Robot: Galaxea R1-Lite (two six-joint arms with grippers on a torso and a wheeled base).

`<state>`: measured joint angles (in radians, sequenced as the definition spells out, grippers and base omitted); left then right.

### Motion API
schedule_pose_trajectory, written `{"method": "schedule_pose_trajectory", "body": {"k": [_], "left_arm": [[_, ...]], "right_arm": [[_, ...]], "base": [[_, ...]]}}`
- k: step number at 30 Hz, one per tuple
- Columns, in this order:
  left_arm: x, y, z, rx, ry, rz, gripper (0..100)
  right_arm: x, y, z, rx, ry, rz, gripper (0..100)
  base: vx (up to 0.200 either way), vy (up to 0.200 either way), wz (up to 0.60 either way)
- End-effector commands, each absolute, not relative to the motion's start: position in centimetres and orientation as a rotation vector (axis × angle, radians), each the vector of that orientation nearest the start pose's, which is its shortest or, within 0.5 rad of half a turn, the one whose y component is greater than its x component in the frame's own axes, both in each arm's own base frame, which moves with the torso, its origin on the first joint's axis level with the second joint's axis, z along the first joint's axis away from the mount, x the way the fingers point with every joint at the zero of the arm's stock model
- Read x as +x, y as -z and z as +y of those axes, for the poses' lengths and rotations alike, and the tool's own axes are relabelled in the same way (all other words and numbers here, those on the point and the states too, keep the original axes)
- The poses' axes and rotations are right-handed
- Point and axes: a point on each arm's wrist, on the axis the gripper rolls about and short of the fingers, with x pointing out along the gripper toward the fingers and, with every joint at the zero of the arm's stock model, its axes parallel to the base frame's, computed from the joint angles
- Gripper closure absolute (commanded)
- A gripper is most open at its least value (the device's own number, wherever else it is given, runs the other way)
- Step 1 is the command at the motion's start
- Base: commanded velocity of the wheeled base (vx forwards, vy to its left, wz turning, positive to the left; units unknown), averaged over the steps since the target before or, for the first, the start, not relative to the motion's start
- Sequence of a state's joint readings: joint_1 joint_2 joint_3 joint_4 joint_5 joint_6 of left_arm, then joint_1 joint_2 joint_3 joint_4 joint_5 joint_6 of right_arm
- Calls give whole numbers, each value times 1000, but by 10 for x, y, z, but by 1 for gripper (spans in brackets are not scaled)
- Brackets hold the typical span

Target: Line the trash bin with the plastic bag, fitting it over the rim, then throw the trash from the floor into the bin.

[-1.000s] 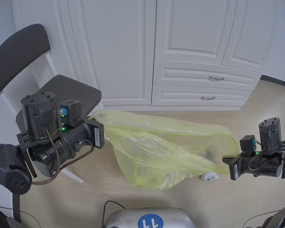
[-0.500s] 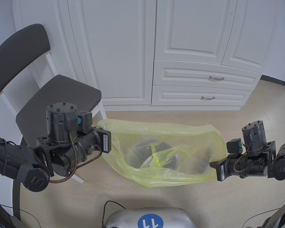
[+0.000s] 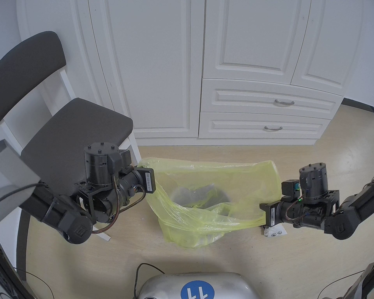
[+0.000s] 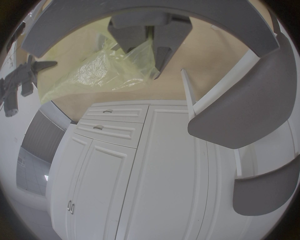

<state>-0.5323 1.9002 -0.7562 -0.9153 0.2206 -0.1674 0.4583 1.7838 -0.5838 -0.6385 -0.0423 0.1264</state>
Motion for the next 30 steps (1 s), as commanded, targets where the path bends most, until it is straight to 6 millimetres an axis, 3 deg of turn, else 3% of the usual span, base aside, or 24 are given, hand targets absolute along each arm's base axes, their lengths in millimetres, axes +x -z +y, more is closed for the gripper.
{"method": "schedule_pose_trajectory", "body": {"k": [1,4,11,17,21,26,29,30], "left_arm": [[318,-98,-168,-86,264,259,100],[325,-86,-173,-88,268,283,100],[358,-59,-197,-237,271,232,100],[364,-42,-201,-259,263,264,100],[365,-44,-202,-302,266,251,100],[368,-62,-214,-452,309,135,100],[368,-63,-215,-464,313,125,100],[370,-72,-227,-556,351,67,100]], "right_arm": [[280,-32,136,49,-371,703,100],[288,-17,140,81,-368,680,100],[297,-6,144,141,-379,614,100],[301,16,149,242,-430,612,100],[301,23,158,316,-463,592,100],[290,13,177,407,-545,506,100],[288,12,179,410,-554,500,100],[271,12,193,417,-620,489,100]], "base": [[0,0,0],[0,0,0],[0,0,0],[0,0,0],[0,0,0],[0,0,0],[0,0,0],[0,0,0]]}}
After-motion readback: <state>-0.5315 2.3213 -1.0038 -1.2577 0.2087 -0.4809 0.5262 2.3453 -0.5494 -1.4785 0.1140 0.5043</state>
